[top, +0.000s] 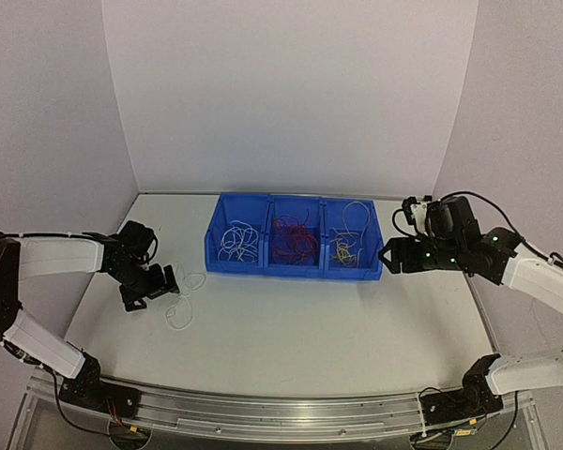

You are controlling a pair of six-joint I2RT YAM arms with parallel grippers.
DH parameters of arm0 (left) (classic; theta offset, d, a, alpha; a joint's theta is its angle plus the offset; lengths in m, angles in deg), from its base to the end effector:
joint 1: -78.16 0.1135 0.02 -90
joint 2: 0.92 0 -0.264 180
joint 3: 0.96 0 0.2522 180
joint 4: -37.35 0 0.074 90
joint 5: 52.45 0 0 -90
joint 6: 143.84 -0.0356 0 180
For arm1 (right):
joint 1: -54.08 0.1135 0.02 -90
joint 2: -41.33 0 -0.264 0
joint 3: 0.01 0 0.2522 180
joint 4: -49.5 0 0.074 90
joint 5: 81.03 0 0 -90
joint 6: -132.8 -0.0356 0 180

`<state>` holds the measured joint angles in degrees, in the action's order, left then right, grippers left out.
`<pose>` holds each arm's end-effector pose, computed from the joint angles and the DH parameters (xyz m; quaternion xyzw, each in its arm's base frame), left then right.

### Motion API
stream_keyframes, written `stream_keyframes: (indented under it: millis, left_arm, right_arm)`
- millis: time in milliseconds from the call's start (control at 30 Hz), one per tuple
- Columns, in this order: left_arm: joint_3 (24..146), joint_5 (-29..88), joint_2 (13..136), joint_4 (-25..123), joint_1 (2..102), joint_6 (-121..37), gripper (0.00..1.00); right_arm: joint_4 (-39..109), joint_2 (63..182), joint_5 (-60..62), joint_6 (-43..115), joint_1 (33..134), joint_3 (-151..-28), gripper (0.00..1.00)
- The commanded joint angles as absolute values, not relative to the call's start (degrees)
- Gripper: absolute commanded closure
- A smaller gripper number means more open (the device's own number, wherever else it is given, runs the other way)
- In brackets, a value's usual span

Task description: Untangle the cables

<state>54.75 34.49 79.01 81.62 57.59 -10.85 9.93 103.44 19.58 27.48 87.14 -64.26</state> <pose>0.2278 -0.0875 0.1681 -0.1860 0.9643 -0.1205 0.1448 0.2006 0.1227 0.2900 -0.0972 0.8884 0.1051 0.4362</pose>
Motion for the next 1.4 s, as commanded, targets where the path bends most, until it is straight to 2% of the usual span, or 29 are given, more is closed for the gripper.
stream_keyframes:
  millis: [0, 233, 367, 500, 600, 667, 800, 900, 1100, 1233, 1367]
  left_arm:
    - [56.3, 32.3, 82.8, 71.9, 55.9, -16.3, 0.0]
    - [60.8, 37.2, 91.1, 71.9, 53.1, -21.4, 0.01]
    - [65.1, 45.5, 96.2, 75.7, 49.0, -21.6, 0.01]
    - [69.9, 54.4, 102.3, 83.0, 46.5, -16.8, 0.08]
    - [71.1, 57.2, 105.4, 84.8, 45.7, -14.5, 0.2]
    - [71.0, 57.3, 106.7, 84.8, 45.6, -13.6, 0.34]
    - [69.9, 58.0, 107.8, 84.2, 45.6, -11.9, 0.69]
    - [69.9, 59.2, 107.7, 84.7, 45.6, -10.5, 0.99]
    - [71.5, 65.1, 99.0, 89.3, 45.6, -9.5, 1.0]
    - [73.9, 69.0, 86.1, 92.4, 45.6, -10.7, 1.0]
    - [74.9, 65.6, 73.0, 87.6, 45.6, -16.3, 1.0]
  right_arm:
    - [9.4, 103.2, 22.2, 26.3, 87.3, -62.3, 0.22]
    - [9.1, 103.6, 23.0, 25.8, 87.3, -61.2, 0.22]
    - [9.1, 103.2, 24.6, 25.8, 87.3, -60.5, 0.21]
    - [9.0, 102.5, 25.9, 25.5, 87.3, -59.7, 0.21]
    - [9.0, 101.8, 27.1, 25.3, 87.3, -59.0, 0.21]
    - [9.0, 101.3, 27.7, 25.2, 87.3, -58.7, 0.21]
    - [9.0, 100.1, 28.7, 25.0, 87.3, -57.8, 0.21]
    - [9.0, 99.2, 29.1, 24.9, 87.3, -57.0, 0.21]
    - [8.6, 97.6, 29.1, 24.0, 87.3, -55.8, 0.21]
    - [8.2, 96.0, 28.6, 23.1, 87.3, -54.9, 0.21]
    - [8.0, 93.6, 29.1, 22.7, 87.3, -53.9, 0.21]
